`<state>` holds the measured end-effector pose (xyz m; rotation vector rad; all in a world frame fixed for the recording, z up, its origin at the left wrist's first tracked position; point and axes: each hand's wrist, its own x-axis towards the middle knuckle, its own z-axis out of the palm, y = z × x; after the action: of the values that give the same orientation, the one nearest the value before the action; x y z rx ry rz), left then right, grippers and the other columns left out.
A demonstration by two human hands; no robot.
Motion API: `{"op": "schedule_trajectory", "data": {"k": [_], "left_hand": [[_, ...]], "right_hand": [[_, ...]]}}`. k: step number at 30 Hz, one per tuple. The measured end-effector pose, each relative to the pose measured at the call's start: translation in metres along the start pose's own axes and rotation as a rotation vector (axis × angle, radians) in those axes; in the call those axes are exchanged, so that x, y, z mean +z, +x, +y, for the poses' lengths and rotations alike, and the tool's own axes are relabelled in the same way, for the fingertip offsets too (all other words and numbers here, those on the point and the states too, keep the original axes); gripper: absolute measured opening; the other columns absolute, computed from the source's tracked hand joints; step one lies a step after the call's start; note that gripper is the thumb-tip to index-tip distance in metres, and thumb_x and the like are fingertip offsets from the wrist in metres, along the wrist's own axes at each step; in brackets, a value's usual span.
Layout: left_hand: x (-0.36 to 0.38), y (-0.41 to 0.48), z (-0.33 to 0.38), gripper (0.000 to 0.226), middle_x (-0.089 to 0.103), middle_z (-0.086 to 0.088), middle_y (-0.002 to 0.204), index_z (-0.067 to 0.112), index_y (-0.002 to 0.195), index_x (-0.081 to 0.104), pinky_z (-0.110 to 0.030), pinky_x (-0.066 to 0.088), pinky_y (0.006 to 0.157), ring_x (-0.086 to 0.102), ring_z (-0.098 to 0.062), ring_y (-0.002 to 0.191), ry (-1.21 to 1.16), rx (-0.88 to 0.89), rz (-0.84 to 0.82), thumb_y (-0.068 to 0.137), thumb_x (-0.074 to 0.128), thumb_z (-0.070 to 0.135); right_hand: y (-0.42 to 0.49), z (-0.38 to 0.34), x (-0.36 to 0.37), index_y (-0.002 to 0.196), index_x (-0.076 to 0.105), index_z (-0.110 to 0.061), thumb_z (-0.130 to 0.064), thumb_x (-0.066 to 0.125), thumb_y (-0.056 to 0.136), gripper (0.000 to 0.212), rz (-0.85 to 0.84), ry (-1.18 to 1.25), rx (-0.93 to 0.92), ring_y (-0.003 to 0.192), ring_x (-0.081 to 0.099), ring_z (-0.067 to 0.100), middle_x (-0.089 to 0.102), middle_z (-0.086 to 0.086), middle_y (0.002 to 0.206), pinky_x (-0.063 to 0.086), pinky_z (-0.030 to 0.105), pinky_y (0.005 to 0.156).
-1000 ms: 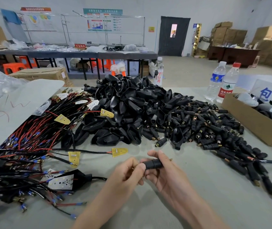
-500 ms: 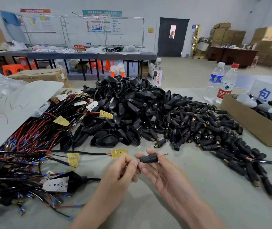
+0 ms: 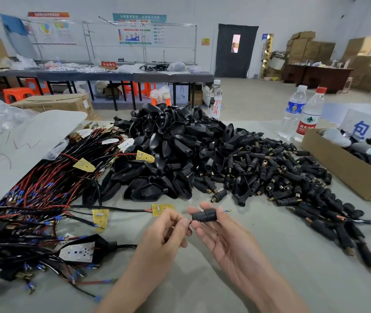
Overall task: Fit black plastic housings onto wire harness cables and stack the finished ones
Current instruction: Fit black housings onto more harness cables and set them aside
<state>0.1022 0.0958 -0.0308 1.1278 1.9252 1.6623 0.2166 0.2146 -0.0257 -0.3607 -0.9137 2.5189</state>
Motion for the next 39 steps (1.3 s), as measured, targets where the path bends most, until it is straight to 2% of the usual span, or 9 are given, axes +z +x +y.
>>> {"op": "schedule_trajectory", "data": {"k": [5,10,17,23,27,29,35,37,39], "left_hand": [[-0.003,0.001,-0.001,0.016,0.067,0.000,0.074,0.015,0.082,0.059,-0.024,0.050,0.068,0.061,-0.011,0.065,0.009,0.001,0.009,0.097,0.060,0.011],[-0.002,0.002,0.000,0.018,0.066,0.006,0.067,0.013,0.079,0.059,-0.015,0.046,0.065,0.061,-0.008,0.062,-0.004,0.017,0.033,0.097,0.059,0.008],[-0.005,0.002,0.002,0.017,0.067,0.005,0.067,0.014,0.078,0.065,-0.013,0.046,0.065,0.060,-0.006,0.062,-0.011,0.026,0.068,0.094,0.064,0.009],[-0.001,0.000,-0.002,0.012,0.074,0.008,0.081,0.019,0.093,0.069,-0.021,0.052,0.072,0.064,-0.008,0.069,0.065,0.063,0.083,0.094,0.065,0.008],[-0.002,-0.001,-0.006,0.018,0.071,0.018,0.076,0.029,0.089,0.070,-0.013,0.047,0.068,0.065,-0.006,0.073,0.173,0.100,0.110,0.092,0.069,0.011],[-0.003,-0.001,-0.008,0.021,0.069,0.017,0.074,0.033,0.086,0.071,-0.015,0.048,0.063,0.064,-0.007,0.071,0.212,0.117,0.126,0.091,0.071,0.013],[-0.002,-0.002,-0.008,0.018,0.069,0.021,0.084,0.040,0.091,0.071,-0.030,0.055,0.070,0.066,-0.009,0.081,0.320,0.206,0.131,0.092,0.070,0.021],[-0.001,-0.005,-0.004,0.011,0.066,0.022,0.089,0.043,0.100,0.063,-0.029,0.052,0.071,0.064,-0.007,0.079,0.400,0.280,0.125,0.093,0.062,0.036],[0.000,-0.009,0.000,0.027,0.061,0.019,0.095,0.054,0.116,0.050,-0.030,0.052,0.073,0.061,-0.008,0.079,0.447,0.291,0.062,0.088,0.051,0.054]], "right_hand": [[0.000,0.004,0.004,0.122,0.066,0.000,-0.026,0.053,0.096,0.039,-0.005,-0.009,0.017,0.097,0.073,0.031,0.067,0.025,0.123,0.060,0.029,0.077],[-0.001,0.003,0.007,0.112,0.074,-0.003,-0.024,0.054,0.095,0.034,0.003,-0.006,0.001,0.098,0.073,0.032,0.067,0.026,0.123,0.060,0.029,0.078],[-0.005,0.004,0.010,0.122,0.066,0.001,-0.023,0.054,0.095,0.038,-0.004,-0.039,-0.024,0.095,0.073,0.030,0.068,0.025,0.122,0.060,0.029,0.078],[-0.001,0.003,0.007,0.123,0.063,0.002,-0.027,0.051,0.093,0.043,0.061,-0.140,-0.081,0.084,0.074,0.024,0.071,0.023,0.115,0.062,0.029,0.079],[-0.001,0.005,0.005,0.121,0.063,0.001,-0.029,0.043,0.103,0.040,0.095,-0.182,-0.087,0.080,0.074,0.024,0.073,0.020,0.112,0.062,0.027,0.072],[0.000,0.006,0.005,0.122,0.062,-0.001,-0.028,0.041,0.104,0.039,0.109,-0.194,-0.097,0.079,0.074,0.024,0.074,0.020,0.110,0.061,0.026,0.070],[0.001,0.007,0.003,0.124,0.062,-0.009,-0.029,0.042,0.104,0.035,0.126,-0.228,-0.127,0.078,0.072,0.024,0.074,0.022,0.108,0.059,0.025,0.068],[0.001,0.006,0.002,0.125,0.063,-0.010,-0.029,0.042,0.104,0.035,0.134,-0.236,-0.128,0.078,0.073,0.024,0.074,0.023,0.108,0.059,0.026,0.069],[0.001,0.006,0.001,0.124,0.065,-0.013,-0.031,0.044,0.103,0.035,0.142,-0.290,-0.123,0.084,0.074,0.026,0.074,0.022,0.108,0.059,0.027,0.071]]}}
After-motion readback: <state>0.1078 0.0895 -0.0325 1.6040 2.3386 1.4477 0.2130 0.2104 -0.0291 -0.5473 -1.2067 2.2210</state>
